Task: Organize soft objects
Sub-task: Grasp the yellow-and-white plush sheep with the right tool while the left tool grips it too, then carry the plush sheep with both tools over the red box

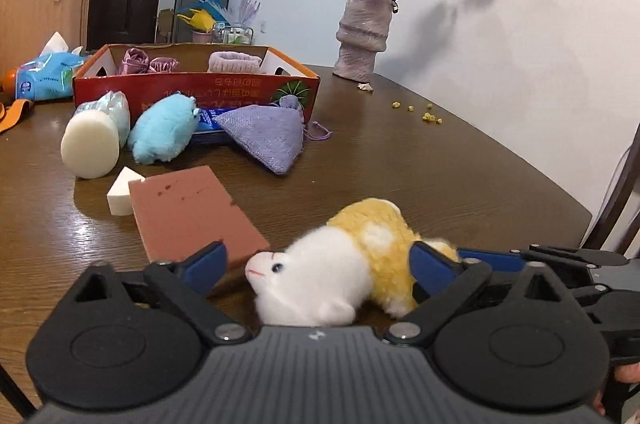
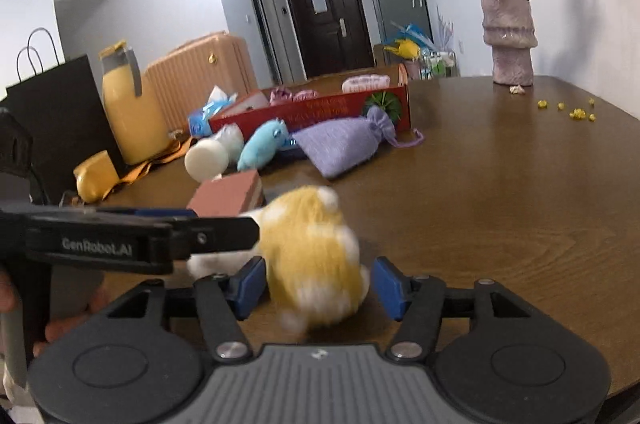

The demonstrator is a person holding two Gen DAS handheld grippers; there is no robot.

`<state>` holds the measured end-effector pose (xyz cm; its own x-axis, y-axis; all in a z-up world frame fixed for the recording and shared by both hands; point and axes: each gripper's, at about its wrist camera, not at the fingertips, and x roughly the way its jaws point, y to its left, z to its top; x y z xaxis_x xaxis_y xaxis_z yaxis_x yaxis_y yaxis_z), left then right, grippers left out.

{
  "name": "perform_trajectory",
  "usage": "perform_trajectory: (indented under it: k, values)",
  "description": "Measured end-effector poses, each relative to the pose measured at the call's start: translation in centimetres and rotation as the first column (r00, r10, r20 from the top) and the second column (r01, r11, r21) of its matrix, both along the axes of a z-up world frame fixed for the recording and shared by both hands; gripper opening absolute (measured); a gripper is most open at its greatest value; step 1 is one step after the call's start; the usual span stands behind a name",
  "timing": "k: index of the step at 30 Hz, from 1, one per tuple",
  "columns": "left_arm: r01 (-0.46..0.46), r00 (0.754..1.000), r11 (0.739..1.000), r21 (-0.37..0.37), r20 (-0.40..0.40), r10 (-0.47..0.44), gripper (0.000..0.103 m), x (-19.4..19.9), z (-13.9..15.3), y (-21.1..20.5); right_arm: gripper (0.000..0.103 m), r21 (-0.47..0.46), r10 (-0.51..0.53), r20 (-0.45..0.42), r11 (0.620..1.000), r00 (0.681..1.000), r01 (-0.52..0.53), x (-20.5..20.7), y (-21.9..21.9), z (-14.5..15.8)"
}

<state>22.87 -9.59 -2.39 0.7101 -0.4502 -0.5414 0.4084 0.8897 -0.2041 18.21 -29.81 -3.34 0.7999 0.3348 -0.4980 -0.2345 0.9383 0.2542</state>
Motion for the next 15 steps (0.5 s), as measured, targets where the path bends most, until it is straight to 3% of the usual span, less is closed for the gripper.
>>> perform_trajectory:
  k: [3, 6, 8, 10, 11, 15]
  values:
    - [-0.02, 0.999, 1.0, -0.014, -0.048, 0.02, 0.077, 0.3, -0.3, 0.5, 0.059, 0.028, -0.006, -0.007, 1.0, 1.0, 0.006, 0.2, -0.5, -0.2]
    - [-0.041, 0.994, 0.998, -0.045, -0.105, 0.036, 0.076, 0.3, -0.5, 1.5, 0.058, 0.052, 0.001, -0.019, 0.999, 1.0, 0.0, 0.5, -0.7, -0.5]
    - [-0.03, 0.992, 0.997, -0.074, -0.124, 0.021, 0.076, 0.2, -0.5, 1.9, 0.048, 0.058, 0.017, -0.024, 0.998, 1.0, -0.016, 0.8, -0.7, -0.7]
    - [-0.026, 0.99, 0.996, -0.089, -0.138, 0.014, 0.068, 0.0, -0.7, 2.1, 0.046, 0.068, 0.026, -0.023, 0.997, 0.999, -0.024, 0.8, -0.6, -0.9]
    - [-0.026, 0.989, 0.996, -0.087, -0.148, 0.013, 0.057, 0.1, -0.9, 2.0, 0.045, 0.067, 0.024, -0.021, 0.997, 0.999, -0.023, 0.7, -0.5, -0.9]
    - [-0.035, 0.988, 0.995, -0.099, -0.151, 0.02, 0.051, 0.1, -1.2, 1.8, 0.044, 0.058, 0.023, -0.017, 0.998, 1.0, -0.022, 0.5, -0.4, -0.9]
